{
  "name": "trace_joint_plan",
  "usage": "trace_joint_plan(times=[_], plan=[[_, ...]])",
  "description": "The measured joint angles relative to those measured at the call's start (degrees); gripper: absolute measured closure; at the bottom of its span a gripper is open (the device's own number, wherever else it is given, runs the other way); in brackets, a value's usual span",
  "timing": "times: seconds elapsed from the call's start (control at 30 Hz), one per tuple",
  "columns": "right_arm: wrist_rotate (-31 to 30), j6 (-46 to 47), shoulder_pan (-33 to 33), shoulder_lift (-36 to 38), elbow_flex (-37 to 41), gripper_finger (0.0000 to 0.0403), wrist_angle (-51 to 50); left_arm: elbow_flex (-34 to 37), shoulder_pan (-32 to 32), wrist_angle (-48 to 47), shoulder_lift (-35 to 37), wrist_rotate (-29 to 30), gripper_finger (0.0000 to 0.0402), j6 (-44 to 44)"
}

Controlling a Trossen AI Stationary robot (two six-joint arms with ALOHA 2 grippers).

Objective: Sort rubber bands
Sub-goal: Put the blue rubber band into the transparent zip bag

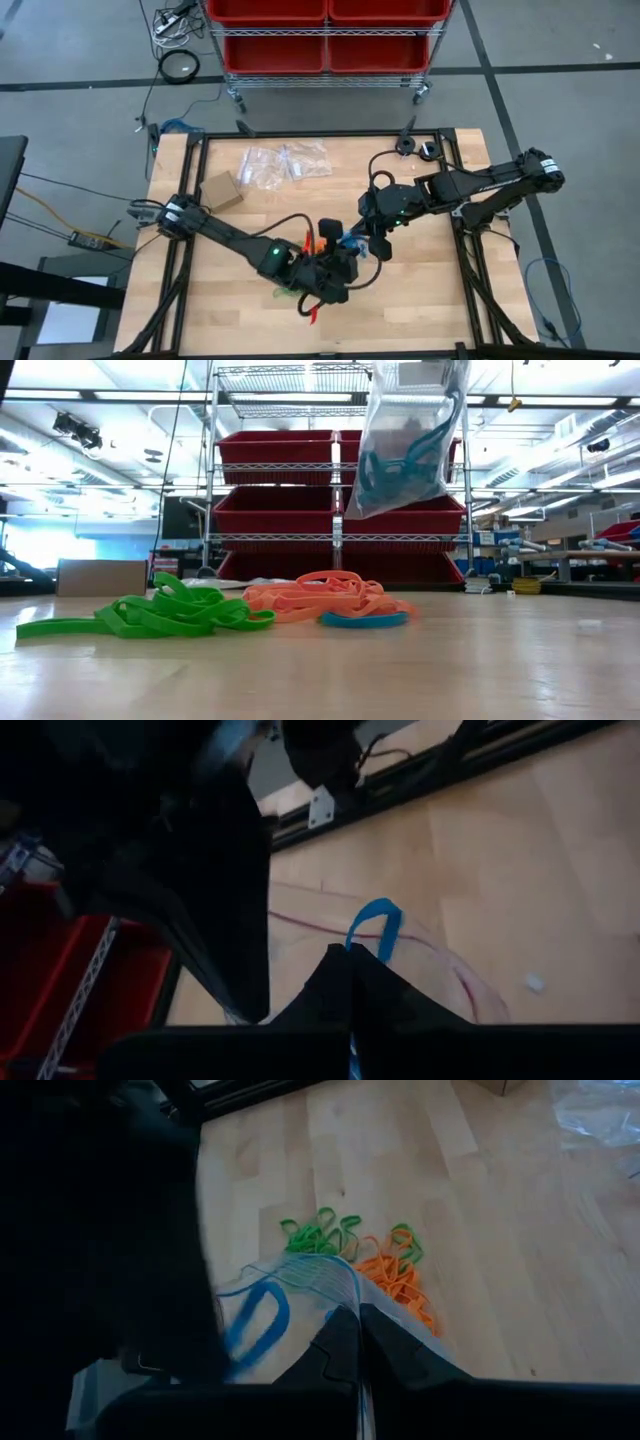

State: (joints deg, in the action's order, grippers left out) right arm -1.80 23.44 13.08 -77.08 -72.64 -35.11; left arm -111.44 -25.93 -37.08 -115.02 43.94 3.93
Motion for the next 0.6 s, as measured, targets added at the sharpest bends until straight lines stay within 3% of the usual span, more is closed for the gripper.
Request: trace_joint_plan(times=[0.3,0.6], plan=[[0.0,-0.1,0.0,0.0,0.0,0.0403,0.0,1.0,1.3,0.7,0.0,-2.4,0.0362,-2.8],[0.0,-0.1,0.0,0.0,0.0,0.0403,-0.1,0.5,-0.1,1.2,0.0,-2.5,0.0284,-4.4]])
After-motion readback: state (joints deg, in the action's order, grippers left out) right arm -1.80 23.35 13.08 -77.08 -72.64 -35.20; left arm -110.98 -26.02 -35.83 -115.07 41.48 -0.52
